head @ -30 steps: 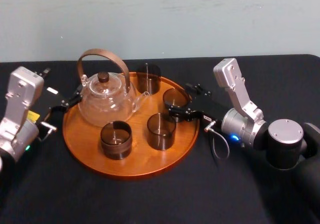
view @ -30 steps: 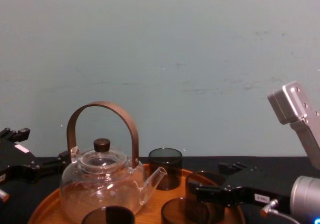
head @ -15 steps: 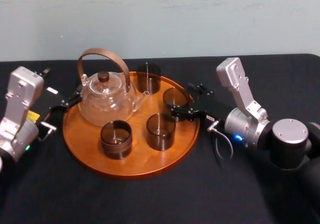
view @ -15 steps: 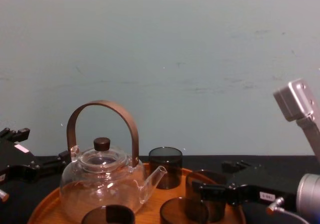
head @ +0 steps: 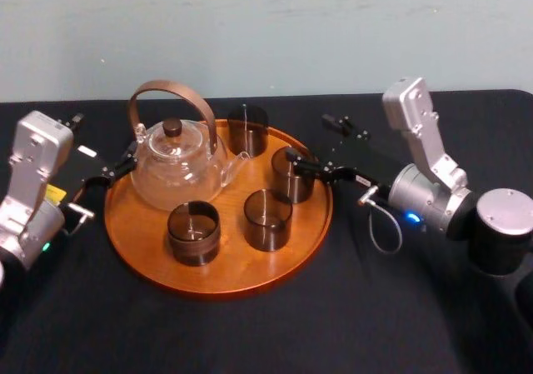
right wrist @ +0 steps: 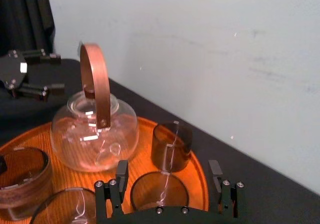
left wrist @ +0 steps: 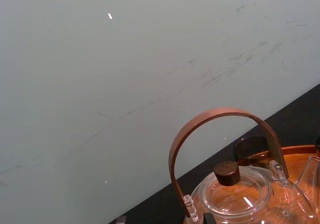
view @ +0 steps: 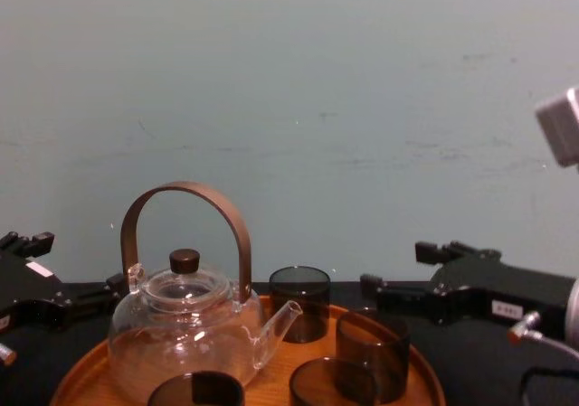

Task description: Pick up the glass from the table and place it on the tray.

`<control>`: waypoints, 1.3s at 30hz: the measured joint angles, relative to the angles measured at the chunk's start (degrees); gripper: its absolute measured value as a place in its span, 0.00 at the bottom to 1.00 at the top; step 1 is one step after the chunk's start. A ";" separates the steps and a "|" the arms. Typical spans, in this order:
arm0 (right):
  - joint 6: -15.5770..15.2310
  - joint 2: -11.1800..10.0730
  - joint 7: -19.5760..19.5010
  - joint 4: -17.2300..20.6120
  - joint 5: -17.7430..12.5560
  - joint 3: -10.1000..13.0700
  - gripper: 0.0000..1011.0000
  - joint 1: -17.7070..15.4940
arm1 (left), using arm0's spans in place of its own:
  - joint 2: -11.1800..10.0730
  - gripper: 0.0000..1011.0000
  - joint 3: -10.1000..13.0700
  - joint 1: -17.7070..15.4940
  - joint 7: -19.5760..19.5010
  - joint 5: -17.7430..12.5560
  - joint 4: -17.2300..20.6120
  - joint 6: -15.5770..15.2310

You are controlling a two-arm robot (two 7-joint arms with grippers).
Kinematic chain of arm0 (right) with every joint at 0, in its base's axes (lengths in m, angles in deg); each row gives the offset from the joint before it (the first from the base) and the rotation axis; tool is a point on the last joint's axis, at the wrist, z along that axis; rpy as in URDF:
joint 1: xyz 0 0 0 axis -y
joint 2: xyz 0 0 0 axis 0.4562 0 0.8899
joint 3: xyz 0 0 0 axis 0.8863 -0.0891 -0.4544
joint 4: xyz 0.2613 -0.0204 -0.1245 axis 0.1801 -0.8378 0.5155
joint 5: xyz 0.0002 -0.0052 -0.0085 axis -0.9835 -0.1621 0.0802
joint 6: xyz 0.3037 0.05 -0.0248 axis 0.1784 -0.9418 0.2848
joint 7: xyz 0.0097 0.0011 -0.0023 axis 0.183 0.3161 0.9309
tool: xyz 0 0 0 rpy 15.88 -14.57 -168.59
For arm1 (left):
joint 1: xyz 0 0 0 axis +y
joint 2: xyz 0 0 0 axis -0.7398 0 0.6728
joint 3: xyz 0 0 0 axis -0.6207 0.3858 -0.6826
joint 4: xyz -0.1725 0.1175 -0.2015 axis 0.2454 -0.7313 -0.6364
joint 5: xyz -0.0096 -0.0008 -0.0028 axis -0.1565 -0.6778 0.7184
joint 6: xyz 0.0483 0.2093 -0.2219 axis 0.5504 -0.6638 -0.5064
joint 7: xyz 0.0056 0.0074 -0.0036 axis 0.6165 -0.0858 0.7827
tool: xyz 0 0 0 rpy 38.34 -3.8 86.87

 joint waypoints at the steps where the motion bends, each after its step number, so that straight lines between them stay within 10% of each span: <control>1: 0.02 -0.18 -0.07 0.56 -0.11 0.13 0.99 -0.18 | 0.00 0.99 0.00 0.00 0.00 0.00 -0.01 0.00; 24: 0.28 -8.18 -3.84 18.46 -5.00 8.54 0.99 -12.67 | 0.00 0.99 0.00 0.00 0.00 0.00 0.00 0.00; 39: 3.29 -8.74 -7.90 16.56 -2.47 13.88 0.99 -16.95 | 0.00 0.99 0.00 0.00 0.00 0.00 0.00 0.00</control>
